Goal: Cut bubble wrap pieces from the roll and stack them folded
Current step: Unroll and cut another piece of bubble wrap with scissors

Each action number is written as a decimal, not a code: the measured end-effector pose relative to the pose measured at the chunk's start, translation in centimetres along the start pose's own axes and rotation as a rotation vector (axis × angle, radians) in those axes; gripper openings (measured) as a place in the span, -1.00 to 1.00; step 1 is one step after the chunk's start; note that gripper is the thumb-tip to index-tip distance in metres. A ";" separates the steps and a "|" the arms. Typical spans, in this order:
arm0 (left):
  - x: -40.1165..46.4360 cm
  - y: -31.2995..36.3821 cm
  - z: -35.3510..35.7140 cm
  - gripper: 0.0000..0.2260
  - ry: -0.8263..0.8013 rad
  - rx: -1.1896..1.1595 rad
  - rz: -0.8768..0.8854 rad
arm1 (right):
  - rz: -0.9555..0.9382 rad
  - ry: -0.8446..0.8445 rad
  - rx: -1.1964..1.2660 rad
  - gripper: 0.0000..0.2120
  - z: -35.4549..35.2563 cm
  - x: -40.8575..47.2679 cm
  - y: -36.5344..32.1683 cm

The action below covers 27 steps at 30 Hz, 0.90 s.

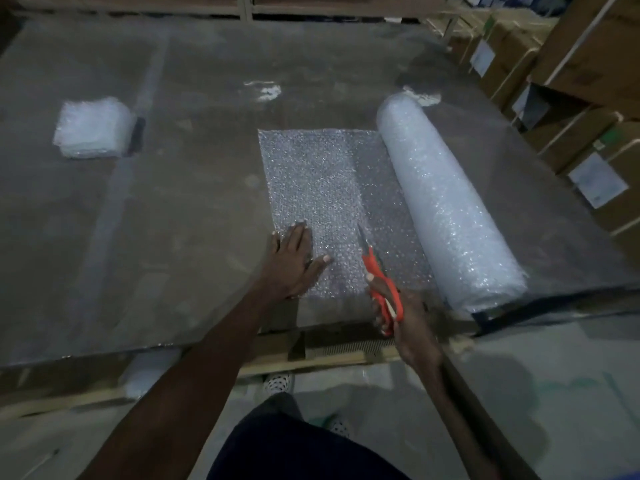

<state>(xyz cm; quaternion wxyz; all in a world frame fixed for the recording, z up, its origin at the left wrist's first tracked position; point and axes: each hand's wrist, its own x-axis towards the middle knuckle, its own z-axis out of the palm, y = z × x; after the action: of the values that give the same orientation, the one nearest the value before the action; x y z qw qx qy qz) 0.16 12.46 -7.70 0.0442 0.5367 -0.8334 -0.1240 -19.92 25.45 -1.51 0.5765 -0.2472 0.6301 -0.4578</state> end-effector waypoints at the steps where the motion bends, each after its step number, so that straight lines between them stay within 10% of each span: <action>1: -0.1 0.0 0.2 -0.16 0.004 0.029 -0.002 | 0.009 -0.001 -0.006 -0.56 -0.4 -0.7 0.7; 27: 1.3 1.3 0.1 -0.34 -0.033 -0.001 -0.050 | 0.097 -0.095 -0.020 -0.52 -4.4 -7.8 5.7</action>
<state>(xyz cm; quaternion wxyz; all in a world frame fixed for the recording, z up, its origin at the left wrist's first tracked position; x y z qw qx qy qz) -1.54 11.80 -7.56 0.0277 0.5550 -0.8205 -0.1342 -21.23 35.89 -2.89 0.6249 -0.2434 0.6177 -0.4107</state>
